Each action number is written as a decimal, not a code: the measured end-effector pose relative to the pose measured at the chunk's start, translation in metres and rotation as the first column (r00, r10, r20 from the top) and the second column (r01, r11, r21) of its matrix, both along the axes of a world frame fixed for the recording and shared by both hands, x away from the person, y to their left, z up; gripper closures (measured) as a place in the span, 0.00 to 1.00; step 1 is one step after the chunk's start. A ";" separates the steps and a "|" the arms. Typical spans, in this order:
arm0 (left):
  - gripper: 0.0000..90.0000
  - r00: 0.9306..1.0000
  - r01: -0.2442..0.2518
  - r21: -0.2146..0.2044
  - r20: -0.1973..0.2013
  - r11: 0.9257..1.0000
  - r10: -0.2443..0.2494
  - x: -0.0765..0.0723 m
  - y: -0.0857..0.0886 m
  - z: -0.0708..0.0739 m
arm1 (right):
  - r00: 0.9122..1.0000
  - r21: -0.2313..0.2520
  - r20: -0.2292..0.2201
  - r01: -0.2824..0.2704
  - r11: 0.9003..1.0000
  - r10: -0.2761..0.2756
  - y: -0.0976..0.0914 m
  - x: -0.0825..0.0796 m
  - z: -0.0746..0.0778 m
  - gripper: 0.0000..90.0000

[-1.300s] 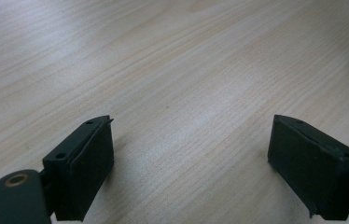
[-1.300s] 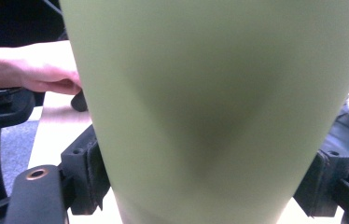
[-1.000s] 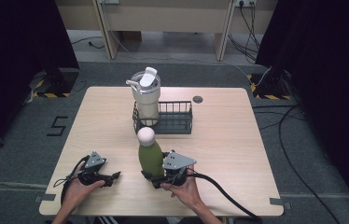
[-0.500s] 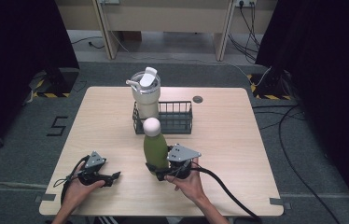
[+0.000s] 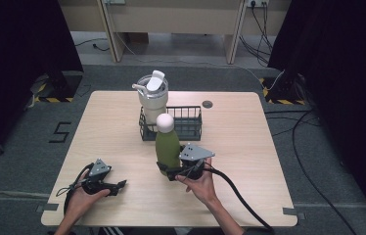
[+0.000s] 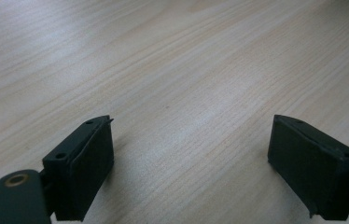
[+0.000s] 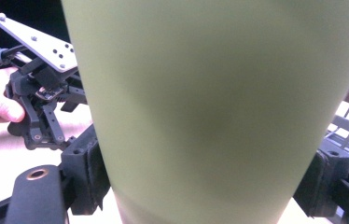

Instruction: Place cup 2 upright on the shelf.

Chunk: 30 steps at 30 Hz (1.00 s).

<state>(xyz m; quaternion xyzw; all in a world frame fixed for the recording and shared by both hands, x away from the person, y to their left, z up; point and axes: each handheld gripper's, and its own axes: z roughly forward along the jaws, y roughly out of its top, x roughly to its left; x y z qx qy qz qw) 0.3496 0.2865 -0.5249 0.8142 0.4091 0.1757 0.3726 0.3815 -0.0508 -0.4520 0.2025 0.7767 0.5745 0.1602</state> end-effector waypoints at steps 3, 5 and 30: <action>0.15 1.000 0.000 0.000 0.000 1.000 0.000 0.000 0.000 0.000 | 1.000 0.004 -0.002 0.009 1.000 -0.009 -0.002 0.003 0.001 0.23; 0.15 1.000 0.000 -0.001 0.000 1.000 0.000 0.000 0.000 0.000 | 1.000 0.010 0.000 0.016 1.000 -0.016 -0.003 0.005 0.002 0.23; 0.15 1.000 0.000 -0.001 0.000 1.000 0.000 0.000 0.000 0.000 | 0.990 0.008 0.008 0.144 0.990 -0.144 -0.034 0.034 0.023 0.23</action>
